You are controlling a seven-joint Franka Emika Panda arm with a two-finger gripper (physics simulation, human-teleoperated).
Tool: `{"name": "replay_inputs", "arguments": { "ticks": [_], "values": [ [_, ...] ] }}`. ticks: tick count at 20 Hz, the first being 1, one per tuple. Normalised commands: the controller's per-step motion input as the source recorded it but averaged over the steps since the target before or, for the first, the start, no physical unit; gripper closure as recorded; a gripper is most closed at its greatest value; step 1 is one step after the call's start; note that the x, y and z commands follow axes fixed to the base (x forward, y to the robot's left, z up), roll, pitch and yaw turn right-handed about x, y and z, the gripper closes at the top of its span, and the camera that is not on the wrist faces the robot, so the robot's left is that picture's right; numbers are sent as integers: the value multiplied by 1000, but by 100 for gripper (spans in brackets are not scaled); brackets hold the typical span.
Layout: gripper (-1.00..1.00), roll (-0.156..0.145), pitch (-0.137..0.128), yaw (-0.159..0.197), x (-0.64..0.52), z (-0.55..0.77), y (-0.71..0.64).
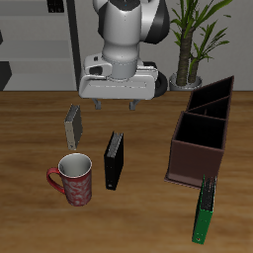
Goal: Place the black book into the left desk caddy's left compartment
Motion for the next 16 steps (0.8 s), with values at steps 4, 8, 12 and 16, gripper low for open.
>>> {"name": "replay_inputs", "arguments": {
  "ticks": [4,8,12,16],
  "values": [
    [-100,-22,10,-30,76,-311,-84],
    [-100,-2,23,-10,48,-238,-45],
    [-100,-4,30,-27,80,-323,-44],
    [-100,2,33,-31,86,-269,-23]
  ]
}}
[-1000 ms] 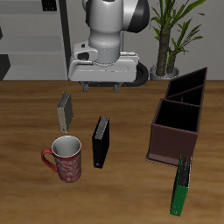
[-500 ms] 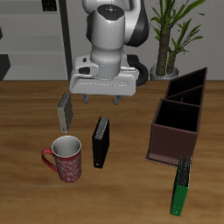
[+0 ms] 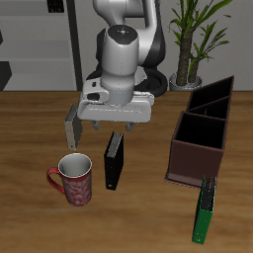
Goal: Place the black book into the left desk caddy's left compartment
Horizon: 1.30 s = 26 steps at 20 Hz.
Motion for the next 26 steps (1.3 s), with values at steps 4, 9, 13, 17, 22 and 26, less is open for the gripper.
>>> {"name": "replay_inputs", "arguments": {
  "ticks": [4,9,13,17,22,26],
  "values": [
    [-100,9,32,6,113,-292,61],
    [-100,4,39,-55,87,-287,-21],
    [100,-4,32,-41,56,-259,-22],
    [100,5,0,-17,7,-90,15],
    [100,6,-6,-6,-4,49,23],
    [100,8,-26,-19,-50,197,88]
  ]
}}
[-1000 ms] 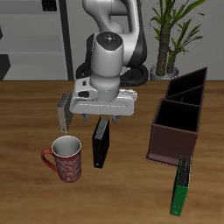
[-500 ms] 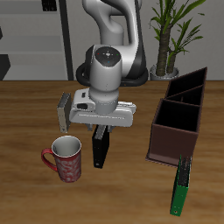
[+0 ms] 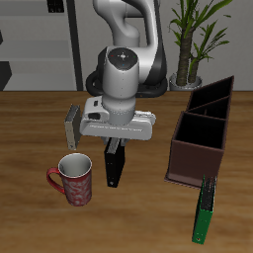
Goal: Place the black book into the left desk caddy's left compartment
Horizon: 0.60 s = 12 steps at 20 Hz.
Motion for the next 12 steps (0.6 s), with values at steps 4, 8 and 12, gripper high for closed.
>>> {"name": "replay_inputs", "arguments": {
  "ticks": [4,8,12],
  "values": [
    [100,13,-30,4,-73,218,183],
    [100,-20,-67,-36,-156,423,192],
    [100,-41,-46,-61,-215,362,177]
  ]
}}
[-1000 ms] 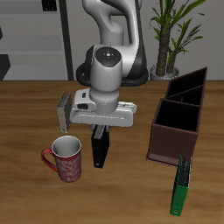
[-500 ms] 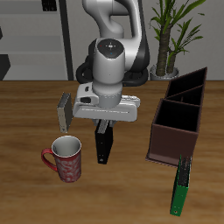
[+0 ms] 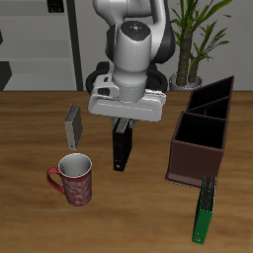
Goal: Place the black book into the left desk caddy's left compartment
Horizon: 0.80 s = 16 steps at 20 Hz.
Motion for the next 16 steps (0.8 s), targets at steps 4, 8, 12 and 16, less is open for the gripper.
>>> {"name": "replay_inputs", "arguments": {
  "ticks": [4,8,12,16],
  "values": [
    [100,-66,-18,-96,-304,345,349],
    [100,-5,-22,2,-229,296,324],
    [100,15,-53,-21,-384,473,408],
    [100,15,-61,28,-365,321,328]
  ]
}}
